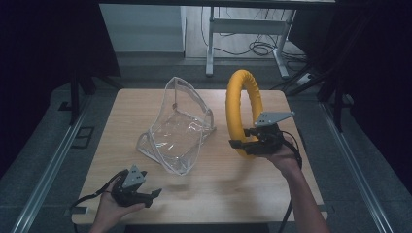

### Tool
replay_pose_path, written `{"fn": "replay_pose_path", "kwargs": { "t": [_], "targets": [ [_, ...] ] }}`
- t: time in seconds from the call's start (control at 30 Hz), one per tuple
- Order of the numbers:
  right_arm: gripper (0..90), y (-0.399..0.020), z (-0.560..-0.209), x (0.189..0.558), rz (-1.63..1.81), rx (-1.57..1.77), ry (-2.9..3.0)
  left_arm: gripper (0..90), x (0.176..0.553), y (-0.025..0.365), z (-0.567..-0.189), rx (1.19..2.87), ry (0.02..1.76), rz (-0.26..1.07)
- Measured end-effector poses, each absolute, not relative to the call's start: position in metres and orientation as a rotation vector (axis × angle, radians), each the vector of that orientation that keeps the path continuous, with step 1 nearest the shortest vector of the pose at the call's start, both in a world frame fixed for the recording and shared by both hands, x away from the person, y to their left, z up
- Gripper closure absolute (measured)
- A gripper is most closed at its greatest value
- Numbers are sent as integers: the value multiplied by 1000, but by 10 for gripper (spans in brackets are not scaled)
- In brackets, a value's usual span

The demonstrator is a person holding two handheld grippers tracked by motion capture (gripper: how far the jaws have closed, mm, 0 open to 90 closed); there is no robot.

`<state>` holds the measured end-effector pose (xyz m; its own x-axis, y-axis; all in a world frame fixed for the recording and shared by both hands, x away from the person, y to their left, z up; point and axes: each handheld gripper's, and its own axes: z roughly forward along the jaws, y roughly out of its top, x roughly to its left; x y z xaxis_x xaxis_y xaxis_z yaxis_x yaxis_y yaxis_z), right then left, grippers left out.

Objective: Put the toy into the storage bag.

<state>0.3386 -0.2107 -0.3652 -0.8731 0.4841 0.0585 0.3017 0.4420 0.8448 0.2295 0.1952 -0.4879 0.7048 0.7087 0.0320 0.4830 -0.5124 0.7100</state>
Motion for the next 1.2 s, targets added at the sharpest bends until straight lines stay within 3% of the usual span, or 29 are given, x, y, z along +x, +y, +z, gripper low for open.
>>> {"fn": "replay_pose_path", "kwargs": {
  "t": [1.2],
  "targets": [
    [498, -183, -330, 323, 1697, 540, 2348, 199, 231, 195, -490, 2225, 912, 413]
  ]
}}
